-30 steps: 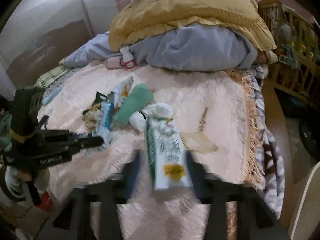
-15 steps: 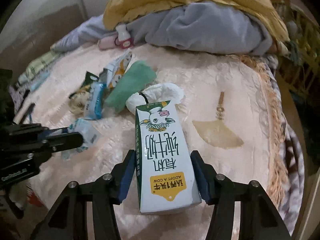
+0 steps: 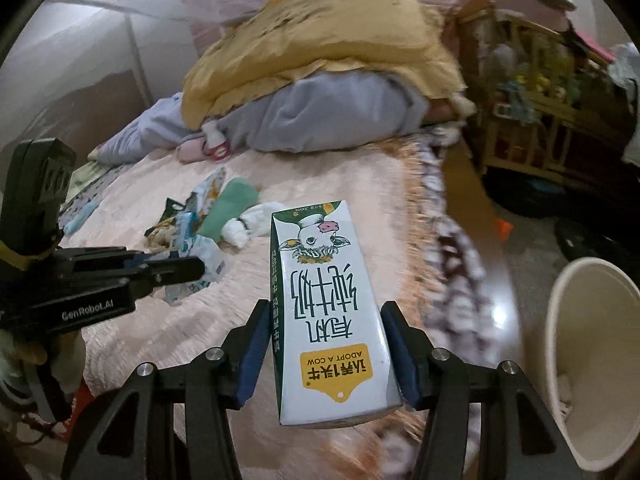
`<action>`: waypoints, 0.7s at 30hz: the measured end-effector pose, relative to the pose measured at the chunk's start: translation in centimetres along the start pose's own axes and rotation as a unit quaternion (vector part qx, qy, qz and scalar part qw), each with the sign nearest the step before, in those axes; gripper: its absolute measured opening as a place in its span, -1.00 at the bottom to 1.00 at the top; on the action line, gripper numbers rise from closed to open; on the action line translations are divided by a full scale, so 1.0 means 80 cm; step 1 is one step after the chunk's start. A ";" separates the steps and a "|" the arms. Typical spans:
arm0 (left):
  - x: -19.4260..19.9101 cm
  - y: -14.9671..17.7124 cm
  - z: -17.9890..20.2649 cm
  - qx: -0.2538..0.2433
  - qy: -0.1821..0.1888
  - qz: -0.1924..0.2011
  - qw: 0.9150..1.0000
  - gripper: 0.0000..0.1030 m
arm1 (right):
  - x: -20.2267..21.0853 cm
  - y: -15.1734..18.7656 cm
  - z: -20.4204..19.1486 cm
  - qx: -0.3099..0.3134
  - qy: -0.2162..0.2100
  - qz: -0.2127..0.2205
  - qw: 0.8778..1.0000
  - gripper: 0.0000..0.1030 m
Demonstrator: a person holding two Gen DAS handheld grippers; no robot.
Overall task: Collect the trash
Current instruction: 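Carry both items over the bucket and open both tools to drop them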
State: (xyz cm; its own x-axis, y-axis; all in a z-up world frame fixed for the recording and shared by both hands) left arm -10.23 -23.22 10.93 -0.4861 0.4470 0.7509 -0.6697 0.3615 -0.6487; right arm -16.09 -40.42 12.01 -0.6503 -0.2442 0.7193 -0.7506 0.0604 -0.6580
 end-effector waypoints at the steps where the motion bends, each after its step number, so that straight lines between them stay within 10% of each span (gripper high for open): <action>1: -0.001 -0.004 0.009 -0.006 0.002 0.001 1.000 -0.83 | 0.007 0.003 0.007 -0.003 0.005 0.003 1.000 0.04; 21: -0.049 -0.056 0.161 -0.098 0.034 0.000 0.995 -0.83 | 0.106 0.046 0.196 -0.109 0.113 0.040 0.987 0.04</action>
State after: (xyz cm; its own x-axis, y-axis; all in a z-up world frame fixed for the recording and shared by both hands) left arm -12.54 -37.14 12.52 -0.4433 0.4988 0.7448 -0.5434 0.5112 -0.6659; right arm -22.56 -57.48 12.19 -0.6994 -0.0087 0.7147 -0.6872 0.2830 -0.6691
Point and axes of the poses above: each gripper's, at about its wrist camera, not at the fingertips, and x roughly against the way its jaws point, z to its right, y to its underside, the point moved 1 cm from there along -x, roughly the way its jaws point, and after that the axes turned 7 degrees about -x, right-handed, at the moved point
